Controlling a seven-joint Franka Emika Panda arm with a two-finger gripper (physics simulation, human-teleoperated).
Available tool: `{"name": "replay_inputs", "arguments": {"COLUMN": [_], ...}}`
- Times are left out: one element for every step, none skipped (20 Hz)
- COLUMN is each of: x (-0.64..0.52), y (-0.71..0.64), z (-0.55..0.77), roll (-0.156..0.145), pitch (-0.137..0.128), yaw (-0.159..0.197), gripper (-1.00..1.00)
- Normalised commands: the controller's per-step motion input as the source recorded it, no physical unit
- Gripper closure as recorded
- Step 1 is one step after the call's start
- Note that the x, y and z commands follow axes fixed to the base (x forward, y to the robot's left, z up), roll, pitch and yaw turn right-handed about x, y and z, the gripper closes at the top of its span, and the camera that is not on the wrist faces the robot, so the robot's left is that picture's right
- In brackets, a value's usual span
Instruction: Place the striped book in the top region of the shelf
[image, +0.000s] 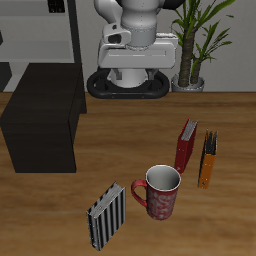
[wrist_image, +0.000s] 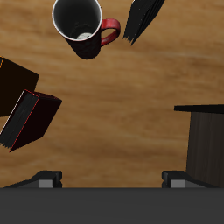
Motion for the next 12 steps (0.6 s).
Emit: {"name": "replay_inputs", "arguments": {"x": [0.04,0.02,0.06,0.07,0.05,0.13,0.26,0.0,0.53,0.0,0.15,0.36], "y": [0.06,0.0,0.03,0.04,-0.01,0.01,-0.09,0.0,-0.24,0.0,-0.21,-0.24], "z": [0.05,0.05,0.03,0.07,0.06,0.09,0.21,0.0,0.32,0.0,-0.08,0.35], "roll": [-0.012,-0.024,-0.002,-0.023,-0.05,-0.028,-0.013,0.0,-0.11,0.0,-0.066,-0.058], "pitch": [0.0,-0.021,-0.011,-0.007,-0.027,0.001,-0.072,0.0,-0.017,0.0,0.078,-0.16], "yaw": [-0.002,-0.026,0.013,-0.009,-0.013,0.0,-0.095,0.0,-0.118,0.0,-0.102,-0.109], "gripper": [-1.0,-1.0,-1.0,-1.0,-1.0,-1.0,-1.0,-1.0,-1.0,-1.0,-1.0,-1.0]}}
